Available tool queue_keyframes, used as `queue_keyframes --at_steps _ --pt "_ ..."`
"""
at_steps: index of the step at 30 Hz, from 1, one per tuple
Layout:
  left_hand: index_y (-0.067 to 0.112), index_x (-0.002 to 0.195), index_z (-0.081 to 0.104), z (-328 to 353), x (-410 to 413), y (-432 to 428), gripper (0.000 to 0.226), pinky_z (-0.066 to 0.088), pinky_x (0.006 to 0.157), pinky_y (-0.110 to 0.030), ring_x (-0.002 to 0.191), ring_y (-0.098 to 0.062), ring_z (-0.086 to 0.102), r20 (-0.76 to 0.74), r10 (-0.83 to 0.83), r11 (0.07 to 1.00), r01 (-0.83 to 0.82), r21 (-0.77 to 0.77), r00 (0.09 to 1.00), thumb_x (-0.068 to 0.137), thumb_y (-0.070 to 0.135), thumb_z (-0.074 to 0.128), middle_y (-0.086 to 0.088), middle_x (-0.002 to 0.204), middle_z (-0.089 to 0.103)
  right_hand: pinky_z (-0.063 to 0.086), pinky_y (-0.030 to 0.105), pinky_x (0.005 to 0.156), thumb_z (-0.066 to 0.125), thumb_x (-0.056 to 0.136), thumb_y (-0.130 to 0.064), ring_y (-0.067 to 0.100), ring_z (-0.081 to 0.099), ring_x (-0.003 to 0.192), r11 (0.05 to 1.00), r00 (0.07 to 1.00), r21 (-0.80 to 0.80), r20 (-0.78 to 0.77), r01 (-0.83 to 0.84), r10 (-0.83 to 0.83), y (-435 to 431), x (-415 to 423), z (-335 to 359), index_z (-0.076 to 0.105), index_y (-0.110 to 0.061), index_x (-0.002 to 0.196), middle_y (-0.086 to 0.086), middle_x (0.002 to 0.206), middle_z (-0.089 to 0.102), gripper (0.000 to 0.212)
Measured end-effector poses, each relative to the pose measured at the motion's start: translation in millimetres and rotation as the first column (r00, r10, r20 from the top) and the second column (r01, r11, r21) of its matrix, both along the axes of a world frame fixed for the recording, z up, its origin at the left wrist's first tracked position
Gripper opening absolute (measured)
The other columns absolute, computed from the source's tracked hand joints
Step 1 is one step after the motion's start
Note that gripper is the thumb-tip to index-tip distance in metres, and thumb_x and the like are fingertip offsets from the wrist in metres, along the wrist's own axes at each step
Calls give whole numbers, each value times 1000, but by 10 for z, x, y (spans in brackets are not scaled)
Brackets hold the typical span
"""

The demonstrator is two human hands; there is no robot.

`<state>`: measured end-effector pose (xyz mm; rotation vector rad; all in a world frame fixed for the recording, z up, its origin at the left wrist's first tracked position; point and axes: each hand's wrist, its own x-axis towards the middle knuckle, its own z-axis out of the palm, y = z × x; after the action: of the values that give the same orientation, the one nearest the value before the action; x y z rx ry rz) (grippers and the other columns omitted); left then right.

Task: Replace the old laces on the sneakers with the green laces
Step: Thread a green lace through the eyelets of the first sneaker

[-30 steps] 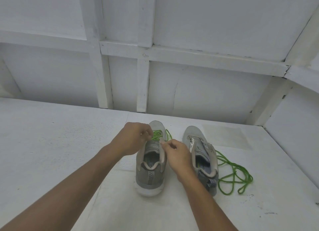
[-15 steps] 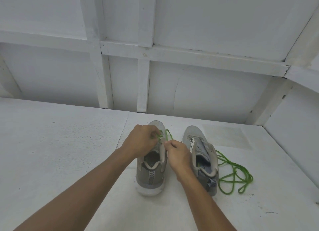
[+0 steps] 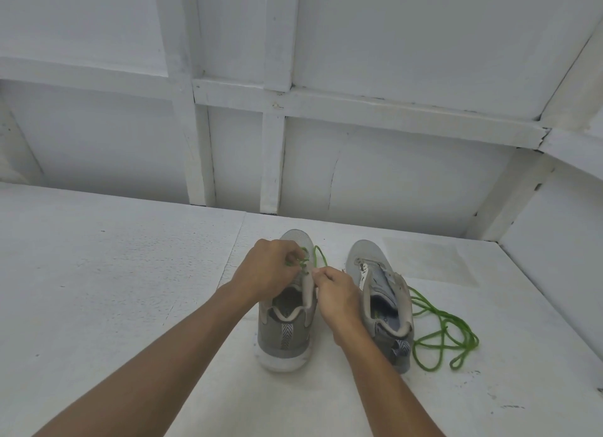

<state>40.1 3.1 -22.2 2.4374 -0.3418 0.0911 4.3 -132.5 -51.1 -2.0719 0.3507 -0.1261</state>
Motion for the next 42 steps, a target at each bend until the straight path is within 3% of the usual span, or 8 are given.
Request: queue_keyframes --at_steps 22,26,31,34,36,38,40,42 --pt "26 98 72 -92 -24 -103 18 53 79 -29 86 -13 64 45 -10 999 8 54 999 84 16 65 4 90 70 49 36 80 42 99 -27 21 63 88 994 992 -42 -84 -96 92 -79 86 3 64 -16 88 0 91 67 27" --pt "33 106 68 -161 -64 -42 27 41 90 -32 105 -14 51 99 -17 997 9 78 995 83 19 69 16 90 58 45 27 67 45 99 -22 18 58 86 995 996 -51 -28 -92 90 -66 109 11 62 -16 93 -3 91 64 19" --pt "34 127 55 -197 -64 125 47 23 97 -36 130 -16 31 111 55 990 -69 122 992 85 18 67 8 128 52 45 33 70 33 99 -23 22 58 86 980 996 -199 86 13 4 -100 191 46 50 -12 94 6 97 61 22" --pt "34 131 50 -269 -73 260 52 24 100 -38 132 -17 29 79 116 990 -122 77 990 83 30 69 6 133 47 56 41 73 32 97 -16 25 69 77 954 955 242 195 176 -225 -296 328 263 46 -11 87 8 85 64 18" --pt "32 133 48 -316 -94 294 54 24 100 -39 132 -17 31 63 150 987 -153 38 987 84 35 68 6 134 48 52 27 52 32 93 -2 18 63 53 618 894 766 138 176 -426 -531 420 582 47 -8 81 5 69 53 20" --pt "30 133 47 -370 -115 299 52 27 100 -39 127 -15 39 37 177 984 -176 -15 984 85 38 66 9 129 52 32 18 38 37 89 -1 11 44 41 447 845 888 154 108 -512 -743 442 837 46 -11 75 3 65 41 20" --pt "29 131 49 -414 -133 291 49 37 101 -38 118 -13 50 -19 177 980 -178 -89 984 86 39 66 12 122 57 30 21 40 45 90 -5 8 38 45 773 869 627 325 98 -373 -775 420 863 51 -16 77 -1 69 47 18" --pt "28 129 51 -440 -137 279 47 48 96 -37 109 -13 58 -64 169 971 -178 -158 983 86 39 67 9 116 63 43 18 56 55 91 -12 5 49 60 998 922 49 387 -49 26 -652 341 706 62 -21 88 -6 85 61 13"
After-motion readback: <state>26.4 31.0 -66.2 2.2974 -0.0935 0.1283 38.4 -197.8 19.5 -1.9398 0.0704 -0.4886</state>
